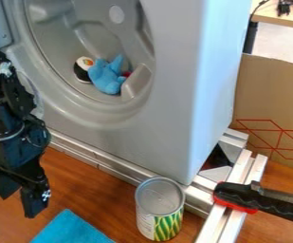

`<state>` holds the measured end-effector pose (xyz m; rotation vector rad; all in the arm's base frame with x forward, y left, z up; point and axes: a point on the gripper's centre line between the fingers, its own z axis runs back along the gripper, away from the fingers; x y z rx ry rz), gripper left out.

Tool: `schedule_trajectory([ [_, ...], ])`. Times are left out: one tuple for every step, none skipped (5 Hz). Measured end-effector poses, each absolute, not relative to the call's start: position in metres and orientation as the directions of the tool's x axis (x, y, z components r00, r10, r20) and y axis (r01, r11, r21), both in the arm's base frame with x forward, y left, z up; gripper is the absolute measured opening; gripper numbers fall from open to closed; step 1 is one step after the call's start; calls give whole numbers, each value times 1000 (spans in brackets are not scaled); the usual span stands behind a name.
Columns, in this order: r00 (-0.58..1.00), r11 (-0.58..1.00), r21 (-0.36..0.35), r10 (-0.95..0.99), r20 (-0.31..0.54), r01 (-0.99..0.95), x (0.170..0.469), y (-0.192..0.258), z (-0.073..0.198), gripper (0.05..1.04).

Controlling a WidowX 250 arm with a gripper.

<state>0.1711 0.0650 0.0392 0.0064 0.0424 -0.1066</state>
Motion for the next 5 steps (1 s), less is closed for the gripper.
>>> schedule_trajectory([
  [993,994,-1,-106,-49,106,170,64,38,1000],
  [996,1000,-23,-19,89,21,200,62,59,1000],
  [970,991,-24,135,201,-133,226,70,77,1000],
  [903,950,-39,307,301,-310,243,79,97,1000],
  [819,906,-50,402,409,-420,265,93,120,1000],
])
